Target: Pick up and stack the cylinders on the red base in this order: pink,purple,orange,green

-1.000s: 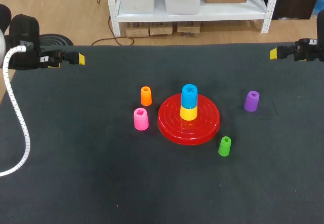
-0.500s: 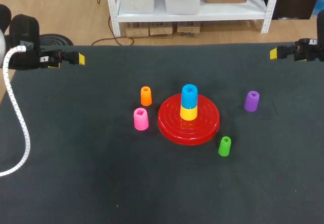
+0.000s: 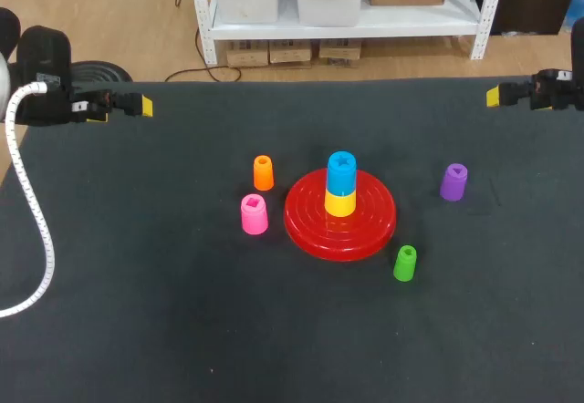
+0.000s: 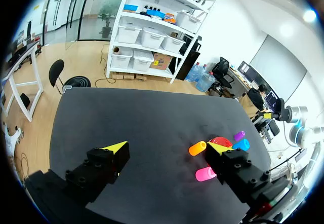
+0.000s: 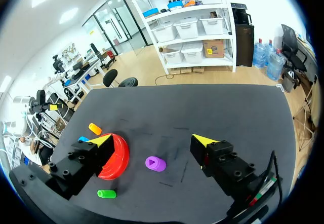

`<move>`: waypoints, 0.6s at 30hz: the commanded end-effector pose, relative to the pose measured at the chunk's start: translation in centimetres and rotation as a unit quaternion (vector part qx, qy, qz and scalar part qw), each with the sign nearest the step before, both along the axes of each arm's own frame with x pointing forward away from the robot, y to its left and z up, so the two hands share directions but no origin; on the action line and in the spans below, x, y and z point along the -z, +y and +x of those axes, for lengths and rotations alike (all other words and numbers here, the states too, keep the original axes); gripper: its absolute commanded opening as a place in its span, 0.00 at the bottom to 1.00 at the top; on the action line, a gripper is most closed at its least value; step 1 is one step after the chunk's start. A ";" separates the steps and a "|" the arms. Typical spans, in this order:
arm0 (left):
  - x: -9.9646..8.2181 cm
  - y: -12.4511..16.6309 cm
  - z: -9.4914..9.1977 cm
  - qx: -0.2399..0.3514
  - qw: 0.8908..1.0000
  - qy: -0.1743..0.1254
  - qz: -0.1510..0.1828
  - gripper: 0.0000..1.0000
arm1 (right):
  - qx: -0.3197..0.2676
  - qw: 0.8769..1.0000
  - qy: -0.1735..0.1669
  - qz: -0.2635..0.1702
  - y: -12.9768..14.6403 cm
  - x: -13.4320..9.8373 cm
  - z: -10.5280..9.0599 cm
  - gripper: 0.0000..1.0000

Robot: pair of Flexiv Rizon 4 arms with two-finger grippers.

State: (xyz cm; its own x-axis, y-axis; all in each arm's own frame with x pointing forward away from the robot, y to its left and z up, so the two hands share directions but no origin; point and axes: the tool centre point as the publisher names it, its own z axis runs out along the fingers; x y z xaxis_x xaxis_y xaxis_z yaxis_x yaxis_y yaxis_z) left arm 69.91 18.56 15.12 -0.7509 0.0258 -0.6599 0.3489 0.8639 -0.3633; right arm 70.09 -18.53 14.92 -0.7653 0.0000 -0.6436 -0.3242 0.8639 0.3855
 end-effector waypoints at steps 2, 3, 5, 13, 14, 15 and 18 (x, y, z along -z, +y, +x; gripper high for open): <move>-0.2 -0.4 -0.3 0.074 0.997 -0.009 -0.004 1.00 | 0.001 1.000 0.000 -0.001 0.0 0.0 0.0 1.00; -0.2 -0.3 -0.4 0.103 0.995 -0.010 0.002 1.00 | 0.001 1.000 0.000 -0.001 0.0 0.0 0.0 1.00; 0.0 -0.1 -0.7 0.157 0.988 -0.009 0.008 1.00 | 0.001 1.000 0.000 -0.001 0.0 0.0 0.0 1.00; 0.6 1.6 -0.4 0.178 0.984 -0.011 0.026 1.00 | 0.001 1.000 0.000 -0.001 0.0 0.0 0.0 1.00; 0.6 1.6 -0.4 0.178 0.984 -0.011 0.026 1.00 | 0.001 1.000 0.000 -0.001 0.0 0.0 0.0 1.00; 0.6 1.6 -0.4 0.178 0.984 -0.011 0.026 1.00 | 0.001 1.000 0.000 -0.001 0.0 0.0 0.0 1.00; 0.6 1.6 -0.4 0.178 0.984 -0.011 0.026 1.00 | 0.001 1.000 0.000 -0.001 0.0 0.0 0.0 1.00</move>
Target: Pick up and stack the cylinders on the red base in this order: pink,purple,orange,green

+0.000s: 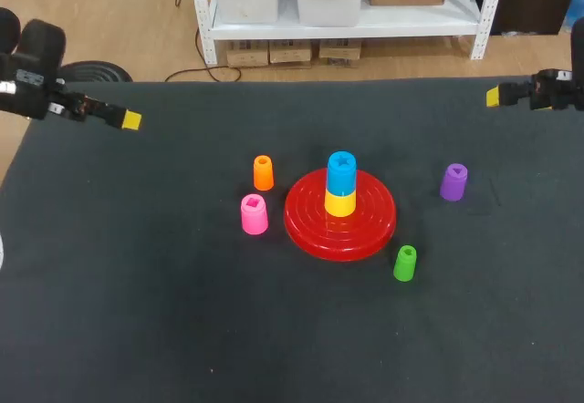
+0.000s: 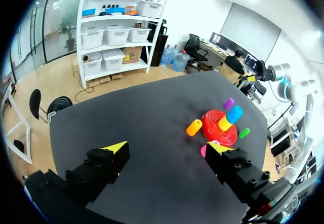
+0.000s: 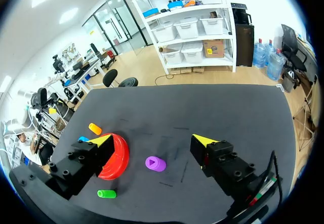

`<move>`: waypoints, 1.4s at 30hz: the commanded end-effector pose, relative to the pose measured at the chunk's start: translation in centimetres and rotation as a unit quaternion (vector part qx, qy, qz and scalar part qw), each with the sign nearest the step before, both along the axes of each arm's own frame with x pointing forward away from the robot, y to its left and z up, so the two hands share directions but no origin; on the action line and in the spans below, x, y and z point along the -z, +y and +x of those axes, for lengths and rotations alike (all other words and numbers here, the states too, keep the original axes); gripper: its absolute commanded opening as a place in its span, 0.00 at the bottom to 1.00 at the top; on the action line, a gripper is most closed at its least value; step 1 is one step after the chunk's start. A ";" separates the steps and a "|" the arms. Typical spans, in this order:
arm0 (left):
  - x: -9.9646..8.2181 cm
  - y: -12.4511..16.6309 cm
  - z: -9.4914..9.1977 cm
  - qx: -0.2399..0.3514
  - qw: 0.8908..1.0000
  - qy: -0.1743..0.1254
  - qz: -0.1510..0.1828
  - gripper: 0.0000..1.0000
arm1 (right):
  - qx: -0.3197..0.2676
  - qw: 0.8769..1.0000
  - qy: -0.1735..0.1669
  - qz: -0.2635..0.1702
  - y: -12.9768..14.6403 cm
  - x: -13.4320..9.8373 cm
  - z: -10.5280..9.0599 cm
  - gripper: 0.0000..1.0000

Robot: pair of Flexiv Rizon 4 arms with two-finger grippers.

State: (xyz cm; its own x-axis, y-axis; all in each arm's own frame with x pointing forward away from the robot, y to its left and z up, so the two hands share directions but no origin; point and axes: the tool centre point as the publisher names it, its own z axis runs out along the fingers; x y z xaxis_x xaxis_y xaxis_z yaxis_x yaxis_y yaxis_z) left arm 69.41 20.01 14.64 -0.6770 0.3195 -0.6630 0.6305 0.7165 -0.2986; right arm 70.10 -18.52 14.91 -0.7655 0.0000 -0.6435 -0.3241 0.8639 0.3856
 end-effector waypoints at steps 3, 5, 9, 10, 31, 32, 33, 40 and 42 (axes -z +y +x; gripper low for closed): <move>0.1 0.2 0.1 0.007 1.000 0.001 -0.008 1.00 | 0.001 1.000 0.000 -0.001 0.0 0.0 0.0 1.00; 0.1 -0.6 -0.8 0.057 0.993 -0.088 0.045 1.00 | 0.001 1.000 0.000 -0.001 0.0 0.0 0.0 1.00; 0.4 -1.1 -2.1 0.145 0.972 -0.177 0.050 1.00 | 0.001 1.000 0.000 -0.001 0.0 0.0 0.0 1.00; 0.6 -1.1 -2.3 0.158 0.969 -0.186 0.048 1.00 | 0.001 1.000 0.000 -0.001 0.0 0.0 0.0 1.00; 1.0 1.5 -1.8 0.256 0.937 -0.231 0.055 1.00 | 0.001 1.000 0.000 -0.001 0.0 0.0 0.0 1.00; 1.0 1.5 -1.8 0.256 0.937 -0.231 0.055 1.00 | 0.001 1.000 0.000 -0.001 0.0 0.0 0.0 1.00; 1.0 1.5 -1.8 0.256 0.937 -0.231 0.055 1.00 | 0.001 1.000 0.000 -0.001 0.0 0.0 0.0 1.00; 2.9 1.3 -3.6 0.356 0.907 -0.220 0.041 1.00 | 0.001 1.000 0.000 -0.001 0.0 0.0 0.0 1.00; 3.5 1.4 -4.3 0.391 0.894 -0.218 0.028 1.00 | 0.001 1.000 0.000 -0.001 0.0 0.0 0.0 1.00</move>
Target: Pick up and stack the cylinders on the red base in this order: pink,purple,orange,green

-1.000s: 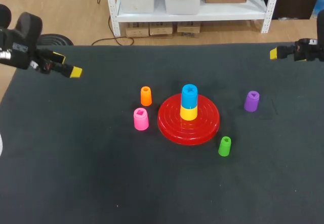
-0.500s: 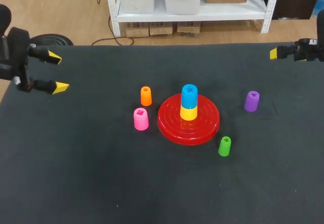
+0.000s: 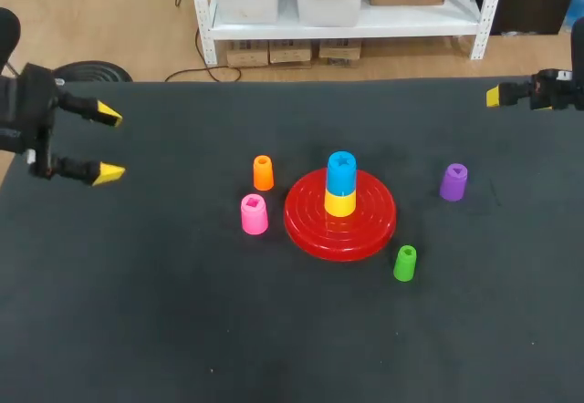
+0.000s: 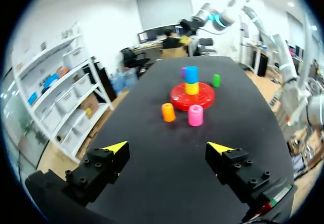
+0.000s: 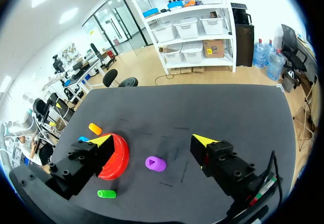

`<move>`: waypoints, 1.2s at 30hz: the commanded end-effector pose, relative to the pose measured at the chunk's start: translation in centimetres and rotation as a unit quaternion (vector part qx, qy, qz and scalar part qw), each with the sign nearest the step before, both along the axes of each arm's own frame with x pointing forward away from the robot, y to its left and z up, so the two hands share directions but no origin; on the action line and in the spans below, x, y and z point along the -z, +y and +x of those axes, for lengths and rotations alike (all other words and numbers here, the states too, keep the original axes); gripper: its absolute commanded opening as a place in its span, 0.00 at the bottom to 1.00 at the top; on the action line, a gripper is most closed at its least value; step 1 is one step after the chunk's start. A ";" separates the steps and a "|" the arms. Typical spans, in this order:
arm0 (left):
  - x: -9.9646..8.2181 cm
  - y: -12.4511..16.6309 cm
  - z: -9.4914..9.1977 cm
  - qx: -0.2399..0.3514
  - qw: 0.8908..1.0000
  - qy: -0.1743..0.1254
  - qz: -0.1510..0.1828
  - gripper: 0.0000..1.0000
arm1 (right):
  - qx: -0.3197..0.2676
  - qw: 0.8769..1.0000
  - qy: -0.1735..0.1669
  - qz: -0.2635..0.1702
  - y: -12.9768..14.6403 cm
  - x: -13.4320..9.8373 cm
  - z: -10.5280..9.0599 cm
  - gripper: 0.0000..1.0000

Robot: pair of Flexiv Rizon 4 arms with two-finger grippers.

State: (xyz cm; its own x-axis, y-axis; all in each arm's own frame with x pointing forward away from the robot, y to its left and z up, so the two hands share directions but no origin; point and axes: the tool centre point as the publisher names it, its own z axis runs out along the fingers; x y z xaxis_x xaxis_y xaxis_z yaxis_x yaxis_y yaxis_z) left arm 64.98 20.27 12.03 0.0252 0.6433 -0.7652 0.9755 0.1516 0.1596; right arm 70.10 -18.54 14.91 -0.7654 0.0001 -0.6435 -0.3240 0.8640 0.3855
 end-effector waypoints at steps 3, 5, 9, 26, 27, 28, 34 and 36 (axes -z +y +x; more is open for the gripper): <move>1.3 1.4 -0.3 0.093 0.995 0.020 -0.003 1.00 | 0.000 1.000 0.000 -0.001 0.0 0.0 -0.1 1.00; 1.3 1.4 -0.4 0.088 0.996 0.013 0.006 1.00 | 0.000 1.000 0.000 -0.001 0.0 0.0 -0.1 1.00; 1.7 1.6 -0.5 0.067 0.997 0.015 0.033 1.00 | 0.000 1.000 0.000 -0.001 0.0 0.0 -0.1 1.00; 3.1 1.0 -0.3 -0.045 0.998 0.020 0.033 1.00 | 0.000 1.000 0.000 -0.001 0.0 0.0 -0.1 1.00; 3.1 1.0 -0.3 -0.046 0.998 0.020 0.033 1.00 | 0.000 1.000 0.000 -0.001 0.0 0.0 -0.1 1.00; 3.1 1.0 -0.3 -0.046 0.998 0.021 0.033 1.00 | 0.000 1.000 0.000 -0.001 0.0 0.0 -0.1 1.00; 3.2 0.9 -0.3 -0.033 0.999 0.017 0.031 1.00 | 0.000 1.000 0.000 -0.001 0.0 0.0 -0.1 1.00; 3.1 0.8 -0.2 -0.020 0.999 0.013 0.026 1.00 | 0.000 1.000 0.000 -0.001 0.0 0.0 -0.1 1.00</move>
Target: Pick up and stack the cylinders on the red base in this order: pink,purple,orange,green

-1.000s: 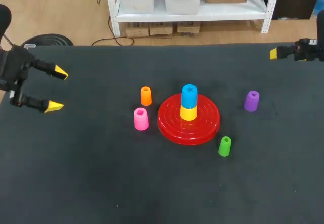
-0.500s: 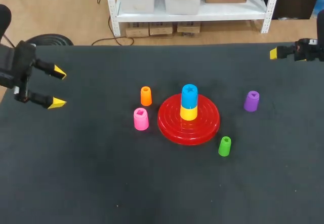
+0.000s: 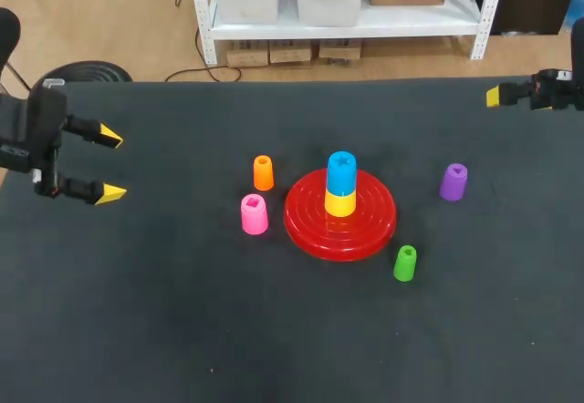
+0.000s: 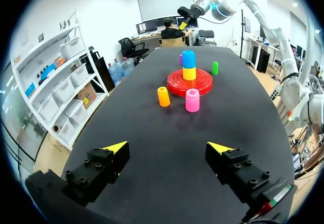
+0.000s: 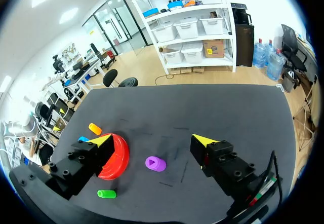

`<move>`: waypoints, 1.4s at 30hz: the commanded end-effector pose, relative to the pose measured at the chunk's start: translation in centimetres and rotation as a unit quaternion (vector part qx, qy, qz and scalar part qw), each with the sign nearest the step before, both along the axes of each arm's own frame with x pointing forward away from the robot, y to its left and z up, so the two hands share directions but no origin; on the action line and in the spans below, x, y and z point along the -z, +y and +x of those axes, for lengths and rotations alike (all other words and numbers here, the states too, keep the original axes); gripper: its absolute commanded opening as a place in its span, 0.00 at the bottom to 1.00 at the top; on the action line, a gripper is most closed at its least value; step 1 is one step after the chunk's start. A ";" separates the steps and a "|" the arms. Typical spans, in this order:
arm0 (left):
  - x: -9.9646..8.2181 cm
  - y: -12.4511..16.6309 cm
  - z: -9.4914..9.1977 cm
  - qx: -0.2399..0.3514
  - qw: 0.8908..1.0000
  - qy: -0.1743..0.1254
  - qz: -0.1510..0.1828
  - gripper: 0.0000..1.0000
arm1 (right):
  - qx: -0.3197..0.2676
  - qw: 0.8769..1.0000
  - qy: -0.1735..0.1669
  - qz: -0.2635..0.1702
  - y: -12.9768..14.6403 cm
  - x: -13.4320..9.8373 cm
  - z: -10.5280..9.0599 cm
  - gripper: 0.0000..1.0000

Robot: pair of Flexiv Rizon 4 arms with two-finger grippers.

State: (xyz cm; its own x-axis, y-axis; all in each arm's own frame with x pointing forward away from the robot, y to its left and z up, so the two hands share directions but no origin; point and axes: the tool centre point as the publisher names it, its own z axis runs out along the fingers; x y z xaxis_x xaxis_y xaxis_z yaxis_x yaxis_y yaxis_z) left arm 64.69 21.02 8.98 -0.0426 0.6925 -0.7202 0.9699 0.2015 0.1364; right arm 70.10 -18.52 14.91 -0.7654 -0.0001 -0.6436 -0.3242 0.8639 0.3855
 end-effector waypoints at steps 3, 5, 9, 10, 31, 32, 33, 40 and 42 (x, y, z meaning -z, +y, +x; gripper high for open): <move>-0.1 -0.1 0.1 0.031 0.999 -0.011 -0.016 1.00 | 0.001 1.000 0.000 -0.001 0.0 0.0 0.0 1.00; -0.3 -0.2 0.3 0.030 0.999 -0.011 -0.015 1.00 | 0.001 1.000 0.000 -0.001 0.0 0.0 0.0 1.00; -0.5 -0.1 0.8 0.025 1.000 -0.012 -0.013 1.00 | 0.001 1.000 0.000 -0.001 0.0 0.0 0.0 1.00; -0.6 0.0 0.9 0.025 1.000 -0.013 -0.012 1.00 | 0.001 1.000 0.000 -0.001 0.0 0.0 0.0 1.00; -1.3 0.0 1.5 0.085 0.996 -0.023 -0.029 1.00 | 0.001 1.000 0.000 -0.001 0.0 0.0 0.0 1.00; -1.3 0.0 1.5 0.085 0.996 -0.023 -0.029 1.00 | 0.001 1.000 0.000 -0.001 0.0 0.0 0.0 1.00; -1.3 0.0 1.5 0.085 0.996 -0.023 -0.029 1.00 | 0.001 1.000 0.000 -0.001 0.0 0.0 0.0 1.00; -1.3 0.0 1.5 0.085 0.996 -0.023 -0.029 1.00 | 0.001 1.000 0.000 -0.001 0.0 0.0 0.0 1.00; -1.3 0.0 1.5 0.085 0.996 -0.023 -0.029 1.00 | -0.003 0.998 -0.003 -0.056 0.2 -0.9 0.1 1.00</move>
